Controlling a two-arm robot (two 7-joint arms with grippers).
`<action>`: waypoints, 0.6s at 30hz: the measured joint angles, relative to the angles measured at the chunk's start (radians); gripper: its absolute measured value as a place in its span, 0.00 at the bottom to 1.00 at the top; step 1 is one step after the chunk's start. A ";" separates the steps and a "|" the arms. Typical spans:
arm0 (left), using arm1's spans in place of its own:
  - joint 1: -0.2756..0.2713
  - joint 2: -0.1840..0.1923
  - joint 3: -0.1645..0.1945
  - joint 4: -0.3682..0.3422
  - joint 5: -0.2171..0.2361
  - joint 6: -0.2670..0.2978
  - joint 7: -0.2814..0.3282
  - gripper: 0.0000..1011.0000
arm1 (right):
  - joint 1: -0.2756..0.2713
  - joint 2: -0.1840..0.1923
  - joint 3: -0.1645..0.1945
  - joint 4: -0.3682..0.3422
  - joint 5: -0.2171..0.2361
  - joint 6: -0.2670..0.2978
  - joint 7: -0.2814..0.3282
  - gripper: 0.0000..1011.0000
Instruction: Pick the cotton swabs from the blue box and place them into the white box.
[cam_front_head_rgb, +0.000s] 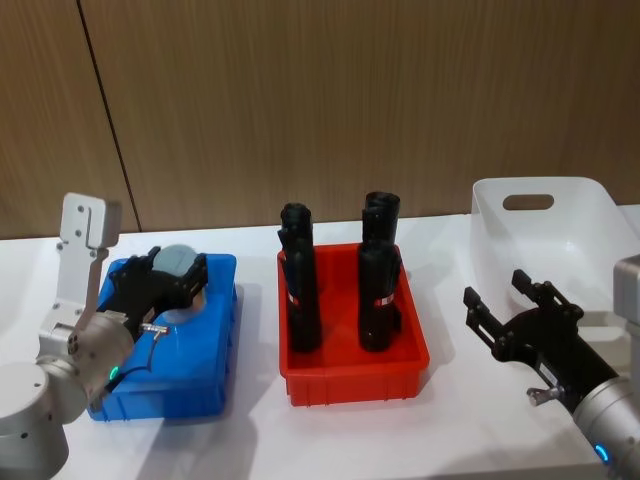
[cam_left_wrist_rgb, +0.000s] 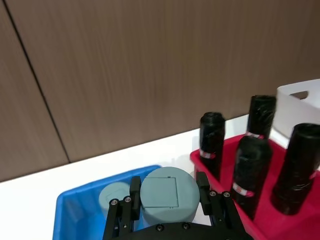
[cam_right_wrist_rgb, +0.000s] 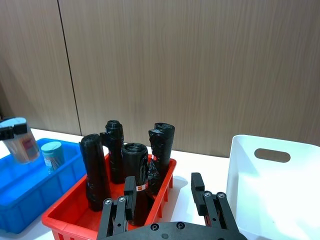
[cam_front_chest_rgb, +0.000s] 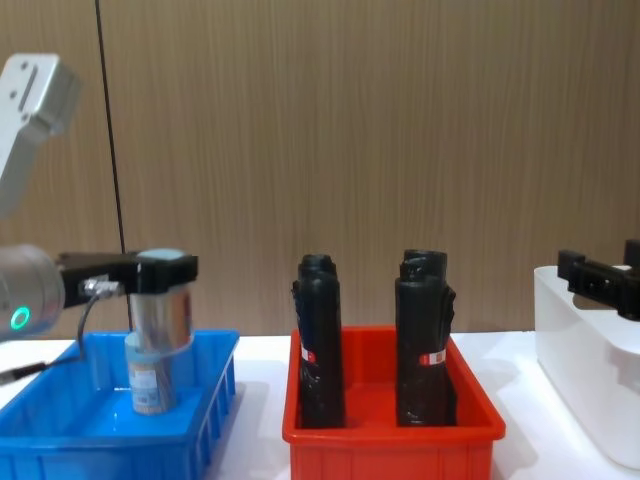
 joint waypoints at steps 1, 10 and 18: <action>0.000 0.001 0.000 -0.007 0.000 0.000 -0.007 0.66 | 0.000 0.000 0.000 0.000 0.000 0.000 0.000 0.68; -0.003 0.005 0.000 -0.064 -0.007 0.013 -0.097 0.66 | 0.000 0.000 0.000 0.000 0.000 0.000 0.000 0.68; -0.019 0.005 0.003 -0.092 -0.018 0.037 -0.183 0.66 | 0.000 0.000 0.000 0.000 0.000 0.000 0.000 0.68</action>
